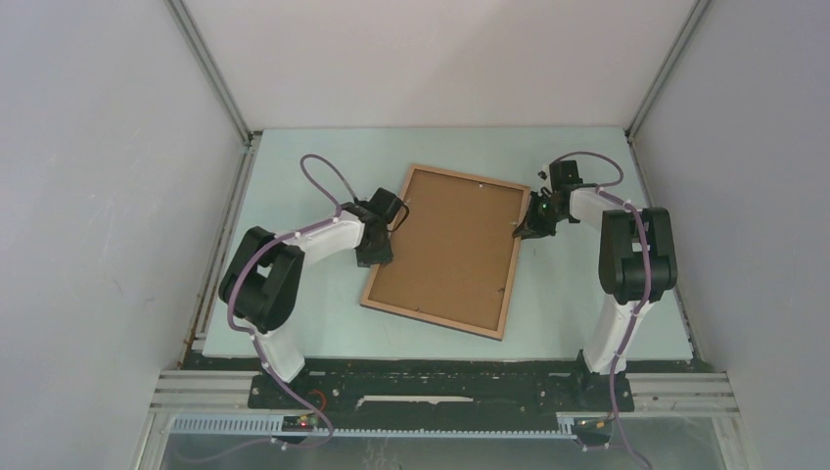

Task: Put the photo into the frame
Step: Install the photo frame at the center of the board.

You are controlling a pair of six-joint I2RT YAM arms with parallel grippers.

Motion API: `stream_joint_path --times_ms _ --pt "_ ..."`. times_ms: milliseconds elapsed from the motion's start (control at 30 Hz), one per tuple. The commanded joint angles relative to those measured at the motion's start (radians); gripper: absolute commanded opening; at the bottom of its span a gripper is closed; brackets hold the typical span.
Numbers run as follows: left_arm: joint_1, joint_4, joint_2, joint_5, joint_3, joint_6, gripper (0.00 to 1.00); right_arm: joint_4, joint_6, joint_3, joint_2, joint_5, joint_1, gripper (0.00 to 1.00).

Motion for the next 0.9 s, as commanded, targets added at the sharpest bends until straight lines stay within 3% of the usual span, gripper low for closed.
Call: stream_joint_path --times_ms 0,167,433,633,700,800,867 --pt "0.033 -0.035 0.007 -0.139 0.038 -0.056 0.00 0.073 -0.012 -0.014 -0.023 -0.009 -0.005 0.00" --pt "0.035 -0.018 -0.028 -0.161 0.025 -0.098 0.00 0.076 -0.012 -0.017 -0.025 -0.014 -0.005 0.00" --pt "0.037 0.013 -0.094 -0.085 -0.015 -0.096 0.00 0.076 -0.013 -0.018 -0.025 -0.014 -0.004 0.00" --pt "0.055 0.074 -0.144 0.069 -0.077 -0.075 0.03 0.084 -0.010 -0.018 -0.027 -0.017 0.006 0.00" --pt "0.055 0.087 -0.163 0.104 -0.100 -0.073 0.07 0.093 -0.010 -0.017 -0.027 -0.016 0.012 0.00" --pt "0.053 0.140 -0.215 0.142 -0.163 -0.071 0.31 0.100 -0.008 -0.012 -0.024 -0.018 0.022 0.00" --pt "0.052 0.154 -0.222 0.171 -0.183 -0.071 0.40 0.099 -0.006 -0.004 -0.018 -0.016 0.028 0.00"
